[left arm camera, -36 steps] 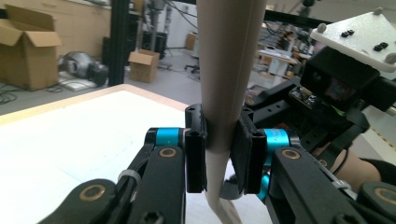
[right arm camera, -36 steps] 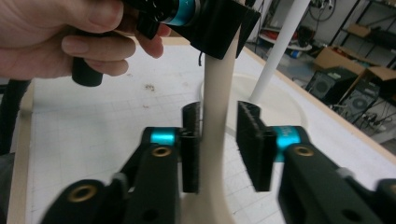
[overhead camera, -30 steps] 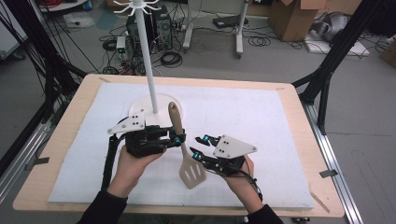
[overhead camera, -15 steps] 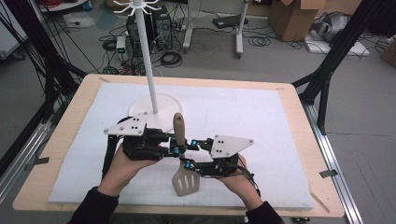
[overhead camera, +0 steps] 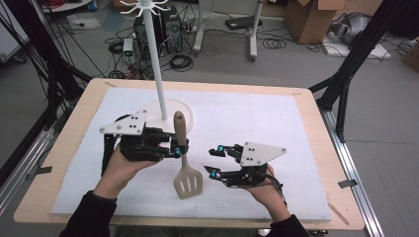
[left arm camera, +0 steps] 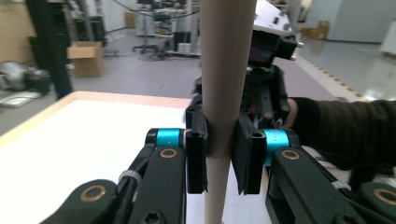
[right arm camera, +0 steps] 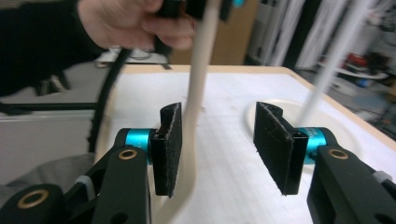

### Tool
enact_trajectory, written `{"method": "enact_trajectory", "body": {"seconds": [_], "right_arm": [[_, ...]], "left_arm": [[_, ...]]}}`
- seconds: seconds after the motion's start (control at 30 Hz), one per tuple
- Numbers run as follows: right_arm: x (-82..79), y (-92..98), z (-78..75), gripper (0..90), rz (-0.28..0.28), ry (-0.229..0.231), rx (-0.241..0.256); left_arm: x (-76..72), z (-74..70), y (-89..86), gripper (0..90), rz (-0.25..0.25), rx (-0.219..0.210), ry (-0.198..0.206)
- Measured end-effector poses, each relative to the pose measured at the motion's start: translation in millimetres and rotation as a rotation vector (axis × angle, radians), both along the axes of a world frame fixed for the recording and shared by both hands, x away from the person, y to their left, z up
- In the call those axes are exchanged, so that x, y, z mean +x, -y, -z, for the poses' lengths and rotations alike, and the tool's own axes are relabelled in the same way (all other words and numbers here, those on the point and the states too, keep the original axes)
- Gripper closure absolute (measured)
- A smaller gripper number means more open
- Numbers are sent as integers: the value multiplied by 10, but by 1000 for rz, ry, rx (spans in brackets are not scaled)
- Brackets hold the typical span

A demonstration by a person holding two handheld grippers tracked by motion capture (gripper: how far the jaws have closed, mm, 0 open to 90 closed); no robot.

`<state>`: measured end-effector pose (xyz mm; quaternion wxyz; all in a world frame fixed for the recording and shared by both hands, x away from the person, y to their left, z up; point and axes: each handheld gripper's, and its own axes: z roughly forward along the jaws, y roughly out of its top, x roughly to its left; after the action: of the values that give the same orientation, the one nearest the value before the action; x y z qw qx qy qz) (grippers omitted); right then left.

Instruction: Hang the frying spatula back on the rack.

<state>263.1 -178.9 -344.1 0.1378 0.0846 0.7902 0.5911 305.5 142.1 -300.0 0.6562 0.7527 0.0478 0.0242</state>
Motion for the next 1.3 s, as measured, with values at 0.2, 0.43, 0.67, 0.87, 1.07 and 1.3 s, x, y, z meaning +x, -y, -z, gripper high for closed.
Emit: {"method": "enact_trajectory", "body": {"seconds": [0.2, 0.43, 0.67, 0.87, 1.07, 1.3], "right_arm": [[22, 342, 15, 427, 91, 1, 27], [90, 673, 99, 340, 152, -55, 73], [138, 826, 164, 244, 206, -80, 78], [128, 887, 175, 221, 211, -89, 84], [124, 909, 177, 212, 215, -88, 93], [103, 947, 180, 212, 222, -88, 95]], "left_arm": [[152, -175, -142, 766, -49, 16, 15], [330, -408, -250, 766, -91, 18, 29], [547, -606, -269, 766, -133, 42, 39], [737, -744, -264, 766, -193, 33, 27], [909, -898, -234, 766, -259, 41, 1], [1078, -998, -256, 766, -328, -1, -43]]}}
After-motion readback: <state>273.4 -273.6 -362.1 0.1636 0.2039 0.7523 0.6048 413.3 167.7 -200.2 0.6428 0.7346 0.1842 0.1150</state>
